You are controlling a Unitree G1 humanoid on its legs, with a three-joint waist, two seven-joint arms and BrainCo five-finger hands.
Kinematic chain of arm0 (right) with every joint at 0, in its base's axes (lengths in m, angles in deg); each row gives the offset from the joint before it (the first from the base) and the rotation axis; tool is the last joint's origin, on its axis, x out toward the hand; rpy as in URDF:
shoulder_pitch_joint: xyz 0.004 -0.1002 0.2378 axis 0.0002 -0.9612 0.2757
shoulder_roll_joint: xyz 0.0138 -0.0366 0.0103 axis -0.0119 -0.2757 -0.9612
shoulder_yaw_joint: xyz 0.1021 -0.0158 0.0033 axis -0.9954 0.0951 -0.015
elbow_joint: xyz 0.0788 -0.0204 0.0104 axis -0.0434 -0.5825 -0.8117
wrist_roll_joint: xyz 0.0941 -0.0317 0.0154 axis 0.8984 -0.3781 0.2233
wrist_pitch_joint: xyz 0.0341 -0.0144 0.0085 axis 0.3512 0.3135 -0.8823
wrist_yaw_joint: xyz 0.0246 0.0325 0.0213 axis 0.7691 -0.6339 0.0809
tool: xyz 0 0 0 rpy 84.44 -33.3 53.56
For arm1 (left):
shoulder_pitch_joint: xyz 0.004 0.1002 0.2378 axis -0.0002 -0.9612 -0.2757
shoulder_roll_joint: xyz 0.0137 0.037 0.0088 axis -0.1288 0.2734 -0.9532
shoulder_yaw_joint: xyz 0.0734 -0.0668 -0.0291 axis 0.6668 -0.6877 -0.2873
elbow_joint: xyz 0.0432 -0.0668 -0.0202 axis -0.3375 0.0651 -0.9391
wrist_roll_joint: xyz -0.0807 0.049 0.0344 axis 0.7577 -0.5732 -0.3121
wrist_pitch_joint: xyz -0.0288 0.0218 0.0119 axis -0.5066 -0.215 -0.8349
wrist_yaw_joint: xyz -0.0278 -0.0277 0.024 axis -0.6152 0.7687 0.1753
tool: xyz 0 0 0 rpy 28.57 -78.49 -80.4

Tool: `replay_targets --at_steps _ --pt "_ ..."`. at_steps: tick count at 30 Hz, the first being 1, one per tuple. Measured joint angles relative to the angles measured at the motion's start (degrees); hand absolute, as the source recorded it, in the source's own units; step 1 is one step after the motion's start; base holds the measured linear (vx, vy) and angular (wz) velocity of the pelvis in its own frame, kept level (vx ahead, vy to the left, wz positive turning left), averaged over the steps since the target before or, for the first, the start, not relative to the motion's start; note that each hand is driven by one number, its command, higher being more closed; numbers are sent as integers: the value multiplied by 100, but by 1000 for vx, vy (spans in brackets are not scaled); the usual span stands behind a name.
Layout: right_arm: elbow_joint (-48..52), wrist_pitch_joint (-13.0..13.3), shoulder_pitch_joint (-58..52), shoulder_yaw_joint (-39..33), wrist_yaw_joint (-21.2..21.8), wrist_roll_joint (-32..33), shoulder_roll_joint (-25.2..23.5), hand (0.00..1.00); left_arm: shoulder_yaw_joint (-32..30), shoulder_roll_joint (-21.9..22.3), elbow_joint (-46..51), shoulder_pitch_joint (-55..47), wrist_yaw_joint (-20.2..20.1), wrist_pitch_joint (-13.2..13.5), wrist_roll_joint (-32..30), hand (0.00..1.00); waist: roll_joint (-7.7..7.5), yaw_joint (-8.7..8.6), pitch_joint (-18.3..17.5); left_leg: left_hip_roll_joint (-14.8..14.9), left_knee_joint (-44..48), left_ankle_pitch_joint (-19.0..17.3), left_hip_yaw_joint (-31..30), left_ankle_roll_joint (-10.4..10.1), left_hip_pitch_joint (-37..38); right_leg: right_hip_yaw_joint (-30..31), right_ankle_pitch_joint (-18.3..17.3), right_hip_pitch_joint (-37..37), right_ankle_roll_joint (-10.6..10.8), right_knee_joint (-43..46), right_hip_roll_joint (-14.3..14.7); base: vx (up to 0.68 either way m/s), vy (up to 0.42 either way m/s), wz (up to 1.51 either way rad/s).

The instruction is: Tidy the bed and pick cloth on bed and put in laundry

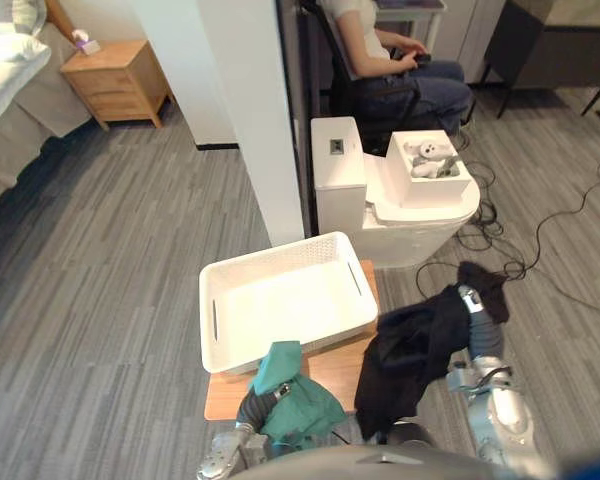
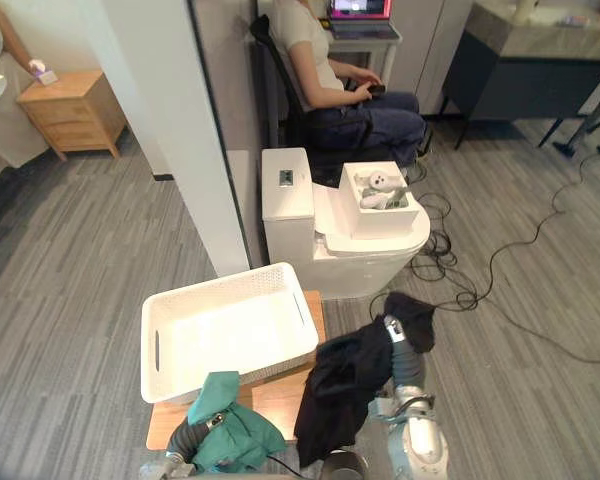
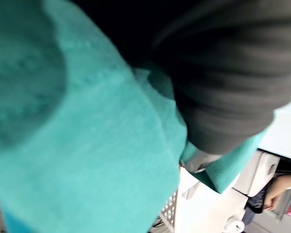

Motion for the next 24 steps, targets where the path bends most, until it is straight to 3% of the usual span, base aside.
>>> replay_targets --at_steps 3,6,9,11,13,19,24 --pt "504 14 479 -68 389 -1 392 100 -3 -45 0 -1 -56 5 1 100 -4 4 -56 27 -138 56 61 11 47 -21 147 134 -12 -316 98 59 -18 0" --pt "576 -17 1288 144 654 0 660 100 -13 -122 -51 3 -185 11 1 100 -140 46 -106 49 -148 92 56 16 -41 -28 383 217 -13 -720 150 -8 2 3" --pt "615 -247 1885 411 800 -2 870 100 -29 -57 -240 22 -250 44 -5 100 -150 201 -123 -6 -148 125 41 61 -43 -44 587 427 7 -1130 137 -59 11 11" --pt "625 -426 2132 558 841 -9 979 100 -39 -36 -373 14 -305 55 -41 100 -124 256 -143 -21 -183 131 29 72 -52 -115 613 539 11 -1270 129 -81 5 23" --pt "612 -790 2663 735 914 -40 1082 100 -74 -26 -560 29 -417 111 -128 100 -83 328 -173 -9 -359 171 39 144 -42 -220 641 563 -26 -1355 149 -98 -4 23" --pt "244 -1633 4023 1261 880 -172 1103 100 -301 -61 -1055 167 -471 225 -355 100 -213 446 -326 -22 -431 160 52 295 -47 -401 790 714 26 -1512 107 -42 2 15" --pt "-207 -2125 4312 1346 781 -223 1097 100 -474 -29 -1194 262 -467 181 -513 100 -264 522 -443 -143 -634 448 -119 191 -43 -705 800 800 38 -1512 12 30 28 39"
